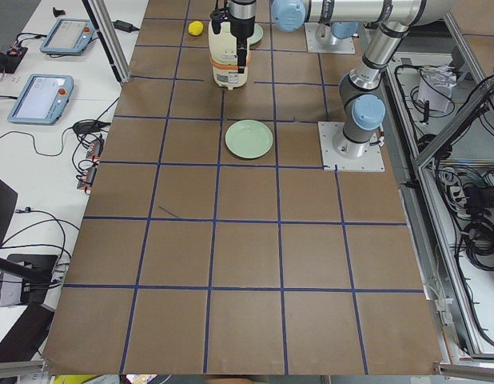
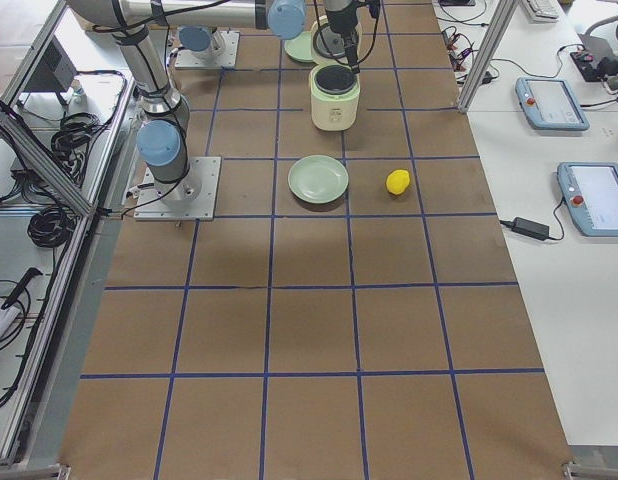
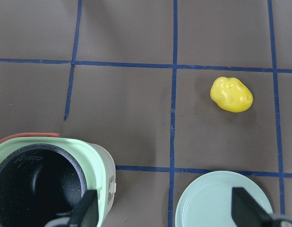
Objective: Press rice cooker button
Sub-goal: 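Lift the right gripper away as the lid pops open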
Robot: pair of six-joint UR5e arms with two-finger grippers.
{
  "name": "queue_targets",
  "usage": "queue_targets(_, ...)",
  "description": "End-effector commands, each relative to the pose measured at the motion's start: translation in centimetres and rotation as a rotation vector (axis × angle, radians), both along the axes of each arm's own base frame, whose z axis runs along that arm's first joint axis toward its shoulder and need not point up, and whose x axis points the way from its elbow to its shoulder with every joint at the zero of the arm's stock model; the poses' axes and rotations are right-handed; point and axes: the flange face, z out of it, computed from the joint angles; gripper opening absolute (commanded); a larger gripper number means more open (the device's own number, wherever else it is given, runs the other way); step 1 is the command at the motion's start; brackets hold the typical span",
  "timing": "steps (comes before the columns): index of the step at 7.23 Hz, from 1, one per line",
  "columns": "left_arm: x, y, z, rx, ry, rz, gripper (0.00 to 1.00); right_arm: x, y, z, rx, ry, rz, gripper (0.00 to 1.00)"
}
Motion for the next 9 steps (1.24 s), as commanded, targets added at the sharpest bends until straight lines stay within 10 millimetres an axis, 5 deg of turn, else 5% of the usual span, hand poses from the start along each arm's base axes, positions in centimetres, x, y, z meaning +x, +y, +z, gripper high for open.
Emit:
queue_targets(1,0.0,0.0,0.0,0.001,0.000,0.000,1.00,-0.6,0.2,-0.3,0.032,0.002,-0.010,1.00)
queue_targets(5,0.0,0.0,0.0,0.000,0.000,0.000,1.00,-5.4,1.9,-1.0,0.265,-0.022,-0.115,1.00)
queue_targets(9,0.0,0.0,0.0,0.001,0.000,0.000,1.00,-5.2,1.6,-1.6,0.233,-0.023,-0.103,1.00)
